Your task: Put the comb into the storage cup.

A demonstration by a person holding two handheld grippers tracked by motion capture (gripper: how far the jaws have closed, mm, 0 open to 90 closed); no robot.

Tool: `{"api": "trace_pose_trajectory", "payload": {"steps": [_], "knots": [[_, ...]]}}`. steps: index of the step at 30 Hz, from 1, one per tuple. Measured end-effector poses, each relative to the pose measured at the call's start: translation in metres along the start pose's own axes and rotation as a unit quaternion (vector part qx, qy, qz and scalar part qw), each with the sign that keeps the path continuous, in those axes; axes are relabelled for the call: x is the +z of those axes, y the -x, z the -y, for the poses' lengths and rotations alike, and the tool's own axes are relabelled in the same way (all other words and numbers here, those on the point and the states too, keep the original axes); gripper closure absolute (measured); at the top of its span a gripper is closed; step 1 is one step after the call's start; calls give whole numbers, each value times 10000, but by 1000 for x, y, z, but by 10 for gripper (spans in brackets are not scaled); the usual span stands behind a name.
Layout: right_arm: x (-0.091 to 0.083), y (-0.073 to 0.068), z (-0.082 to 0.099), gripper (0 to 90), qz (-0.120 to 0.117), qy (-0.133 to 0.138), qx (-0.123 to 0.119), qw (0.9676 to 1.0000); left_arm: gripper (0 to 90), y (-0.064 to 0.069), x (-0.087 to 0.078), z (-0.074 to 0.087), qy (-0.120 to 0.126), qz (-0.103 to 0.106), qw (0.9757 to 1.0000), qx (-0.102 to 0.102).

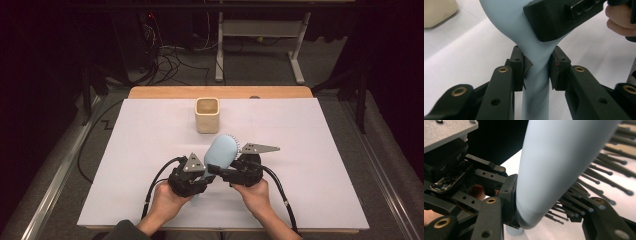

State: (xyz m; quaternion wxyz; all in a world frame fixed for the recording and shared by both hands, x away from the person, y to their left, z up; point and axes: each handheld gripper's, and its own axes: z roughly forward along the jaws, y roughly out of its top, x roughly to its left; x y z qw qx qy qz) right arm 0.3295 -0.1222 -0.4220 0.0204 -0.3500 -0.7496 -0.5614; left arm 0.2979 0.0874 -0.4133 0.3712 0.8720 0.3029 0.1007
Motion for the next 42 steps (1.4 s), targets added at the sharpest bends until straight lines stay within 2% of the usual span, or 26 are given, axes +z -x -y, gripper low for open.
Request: {"api": "trace_pose_trajectory", "payload": {"steps": [5, 7, 10, 14, 16, 20, 23, 26, 31, 38, 42], "knots": [[0, -2, -6, 551, -28, -102, -91, 9999, 683, 0, -2, 0, 114, 23, 9999, -40], [-1, -2, -9, 553, -24, -113, -111, 9999, 653, -1, -2, 0, 117, 26, 9999, -55], [-6, -1, -13, 554, 51, -89, -136, 9999, 584, -1, -2, 1, 149, -4, 9999, -28], [-13, 2, -17, 553, 220, -111, -184, 9995, 512, -1, -3, 3, 247, 93, 9996, -18], [-16, 1, -18, 553, 345, -159, -290, 9989, 489, -2, -3, 4, 261, 114, 9996, -49], [-22, 3, -20, 552, 372, -104, -335, 9987, 452, -5, -6, 7, 347, 42, 9993, -101], [-26, 4, -22, 551, 420, -97, -336, 9985, 436, -8, -11, 11, 388, -67, 9991, -129], [-30, 7, -24, 550, 493, -105, -334, 9982, 418, -11, -16, 17, 615, -228, 9978, -115], [-35, 9, -27, 549, 567, -101, -361, 9977, 409, -20, -23, 21, 715, -204, 9968, -281], [-40, 11, -30, 548, 643, -127, -391, 9971, 399, -27, -28, 25, 782, -198, 9963, -310], [-44, 13, -33, 547, 702, -138, -393, 9967, 384, -32, -35, 29, 930, -222, 9947, -366]]}}
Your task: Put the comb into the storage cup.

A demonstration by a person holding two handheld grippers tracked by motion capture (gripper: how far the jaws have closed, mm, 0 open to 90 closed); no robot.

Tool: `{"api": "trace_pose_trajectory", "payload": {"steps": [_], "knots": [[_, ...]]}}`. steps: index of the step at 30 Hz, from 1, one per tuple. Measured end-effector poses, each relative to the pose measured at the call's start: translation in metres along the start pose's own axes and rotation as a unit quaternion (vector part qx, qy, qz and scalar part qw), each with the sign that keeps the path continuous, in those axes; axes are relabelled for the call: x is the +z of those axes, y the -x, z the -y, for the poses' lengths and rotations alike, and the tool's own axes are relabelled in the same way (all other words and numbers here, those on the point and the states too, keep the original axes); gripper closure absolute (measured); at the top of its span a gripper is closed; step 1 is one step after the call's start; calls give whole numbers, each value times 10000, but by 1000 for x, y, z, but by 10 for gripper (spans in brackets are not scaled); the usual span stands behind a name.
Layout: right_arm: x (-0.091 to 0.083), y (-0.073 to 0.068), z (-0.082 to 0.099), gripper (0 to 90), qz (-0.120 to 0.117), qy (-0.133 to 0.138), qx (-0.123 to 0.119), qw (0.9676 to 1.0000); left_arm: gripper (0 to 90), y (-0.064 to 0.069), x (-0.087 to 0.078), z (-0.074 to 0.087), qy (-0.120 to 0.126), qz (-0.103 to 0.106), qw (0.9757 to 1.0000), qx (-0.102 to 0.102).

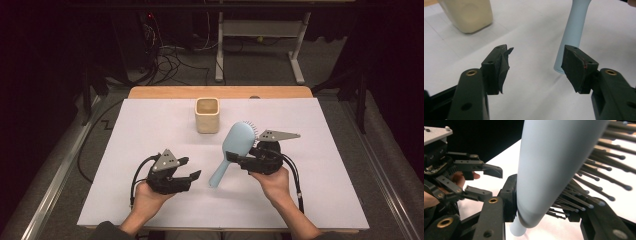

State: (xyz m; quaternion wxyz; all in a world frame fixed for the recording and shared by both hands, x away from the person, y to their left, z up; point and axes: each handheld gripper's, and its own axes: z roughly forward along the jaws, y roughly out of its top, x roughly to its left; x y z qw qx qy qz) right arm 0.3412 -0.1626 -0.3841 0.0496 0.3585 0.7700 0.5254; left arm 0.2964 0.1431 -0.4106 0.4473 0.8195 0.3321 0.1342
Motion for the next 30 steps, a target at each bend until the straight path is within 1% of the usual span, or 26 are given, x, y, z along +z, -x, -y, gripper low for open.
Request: {"api": "trace_pose_trajectory", "payload": {"steps": [3, 6, 8, 11, 14, 15, 17, 24, 30], "knots": [[-3, 2, -1, 547, 43, 17, 9, 10000, 372, -6, -7, 2, 94, -77, 9999, -54], [-6, 4, -3, 547, 52, 20, 34, 10000, 367, -12, -13, 6, 150, -172, 9997, -89], [-8, 6, -3, 547, 74, 24, 60, 10000, 363, -15, -17, 9, 164, -260, 9995, -65], [-9, 9, -4, 547, 103, 18, 76, 9999, 361, -22, -23, 14, 221, -358, 9990, -123], [-10, 11, -5, 547, 145, 7, 100, 9998, 354, -27, -28, 18, 314, -432, 9984, -201], [-11, 11, -6, 547, 162, 6, 101, 9998, 352, -28, -30, 20, 344, -507, 9978, -239], [-12, 11, -7, 546, 215, -9, 91, 9997, 342, -31, -33, 22, 403, -620, 9970, -241], [-15, 14, -12, 544, 266, -17, 97, 9996, 331, -41, -40, 33, 433, -797, 9954, -300], [-18, 18, -15, 543, 383, -27, 91, 9992, 328, -47, -43, 44, 488, -850, 9944, -387]]}}
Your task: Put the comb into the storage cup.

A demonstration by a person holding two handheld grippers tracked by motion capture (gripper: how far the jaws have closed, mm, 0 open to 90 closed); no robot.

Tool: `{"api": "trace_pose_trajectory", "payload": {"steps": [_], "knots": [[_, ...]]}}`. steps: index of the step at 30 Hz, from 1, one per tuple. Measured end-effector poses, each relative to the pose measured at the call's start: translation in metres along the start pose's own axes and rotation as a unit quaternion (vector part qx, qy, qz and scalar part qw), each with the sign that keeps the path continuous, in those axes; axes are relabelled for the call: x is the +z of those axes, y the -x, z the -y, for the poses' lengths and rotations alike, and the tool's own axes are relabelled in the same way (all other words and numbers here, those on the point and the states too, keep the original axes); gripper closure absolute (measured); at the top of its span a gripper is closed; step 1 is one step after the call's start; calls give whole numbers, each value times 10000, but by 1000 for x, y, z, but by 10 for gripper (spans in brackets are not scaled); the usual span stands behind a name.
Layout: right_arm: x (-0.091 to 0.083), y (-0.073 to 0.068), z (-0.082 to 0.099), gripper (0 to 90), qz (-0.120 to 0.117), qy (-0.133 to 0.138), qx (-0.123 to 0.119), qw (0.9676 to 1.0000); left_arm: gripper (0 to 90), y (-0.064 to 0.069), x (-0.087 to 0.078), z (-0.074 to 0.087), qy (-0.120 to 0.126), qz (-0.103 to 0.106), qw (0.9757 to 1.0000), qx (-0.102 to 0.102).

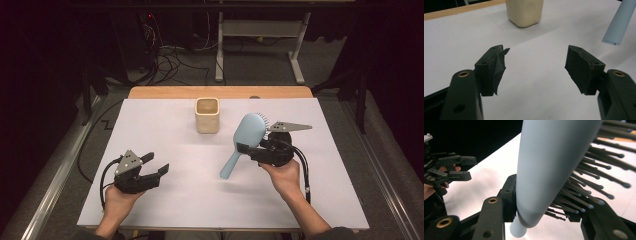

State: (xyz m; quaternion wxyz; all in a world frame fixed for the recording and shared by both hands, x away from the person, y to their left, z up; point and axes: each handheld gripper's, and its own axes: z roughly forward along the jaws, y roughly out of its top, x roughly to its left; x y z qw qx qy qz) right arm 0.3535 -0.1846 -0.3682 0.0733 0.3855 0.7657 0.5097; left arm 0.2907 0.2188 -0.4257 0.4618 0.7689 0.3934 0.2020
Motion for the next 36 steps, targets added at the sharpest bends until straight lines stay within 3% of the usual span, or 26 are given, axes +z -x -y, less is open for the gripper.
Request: {"api": "trace_pose_trajectory", "payload": {"steps": [6, 10, 28, 36], "knots": [[-1, 4, -3, 542, 181, -38, -27, 9998, 333, -3, -4, 9, 130, -170, 9997, 67], [-1, 7, -6, 541, 240, -50, -7, 9997, 332, -7, -6, 15, 119, -202, 9997, -1], [-1, 15, -24, 539, 440, -52, -52, 9990, 343, -19, -14, 40, 248, -209, 9988, -380], [4, 19, -32, 539, 474, -62, -32, 9988, 340, -17, -13, 42, 216, -226, 9989, -339]]}}
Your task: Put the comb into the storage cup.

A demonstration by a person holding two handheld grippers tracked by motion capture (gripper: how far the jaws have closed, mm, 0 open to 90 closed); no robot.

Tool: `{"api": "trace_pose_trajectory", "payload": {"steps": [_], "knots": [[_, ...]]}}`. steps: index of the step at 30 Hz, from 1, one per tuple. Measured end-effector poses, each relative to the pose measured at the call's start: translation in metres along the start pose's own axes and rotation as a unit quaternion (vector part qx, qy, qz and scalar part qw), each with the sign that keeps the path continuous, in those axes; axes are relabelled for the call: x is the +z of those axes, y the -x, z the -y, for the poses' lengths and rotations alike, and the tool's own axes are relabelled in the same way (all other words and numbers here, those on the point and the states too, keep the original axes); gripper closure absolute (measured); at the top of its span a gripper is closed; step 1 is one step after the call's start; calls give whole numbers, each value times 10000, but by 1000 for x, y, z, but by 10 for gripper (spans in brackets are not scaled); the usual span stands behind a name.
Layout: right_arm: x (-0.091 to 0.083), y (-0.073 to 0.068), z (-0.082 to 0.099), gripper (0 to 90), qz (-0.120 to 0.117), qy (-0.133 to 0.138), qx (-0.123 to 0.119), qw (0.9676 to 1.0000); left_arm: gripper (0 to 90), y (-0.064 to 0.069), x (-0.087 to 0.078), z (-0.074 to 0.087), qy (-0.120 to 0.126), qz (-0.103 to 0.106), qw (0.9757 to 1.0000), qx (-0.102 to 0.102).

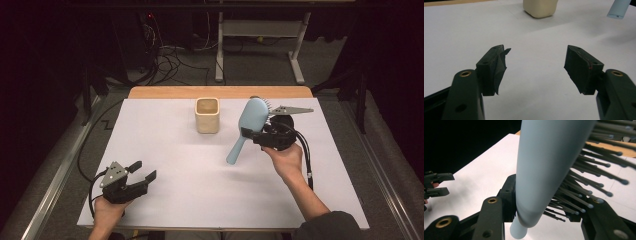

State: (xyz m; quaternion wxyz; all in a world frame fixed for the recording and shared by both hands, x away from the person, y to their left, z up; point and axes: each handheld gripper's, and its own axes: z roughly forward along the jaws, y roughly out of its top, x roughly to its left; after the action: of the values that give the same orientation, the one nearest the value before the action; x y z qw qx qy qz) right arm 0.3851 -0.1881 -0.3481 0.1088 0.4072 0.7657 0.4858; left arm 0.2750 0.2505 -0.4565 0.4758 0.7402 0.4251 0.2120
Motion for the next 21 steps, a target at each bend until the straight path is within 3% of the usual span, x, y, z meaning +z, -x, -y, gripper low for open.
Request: {"api": "trace_pose_trajectory", "payload": {"steps": [9, 21], "knots": [[8, -6, -15, 539, -47, 71, -95, 9999, 338, 2, 0, 0, 2, -46, 10000, 76], [25, -6, -32, 539, 33, -61, -127, 9999, 336, 0, 1, 1, -18, -9, 10000, 49]]}}
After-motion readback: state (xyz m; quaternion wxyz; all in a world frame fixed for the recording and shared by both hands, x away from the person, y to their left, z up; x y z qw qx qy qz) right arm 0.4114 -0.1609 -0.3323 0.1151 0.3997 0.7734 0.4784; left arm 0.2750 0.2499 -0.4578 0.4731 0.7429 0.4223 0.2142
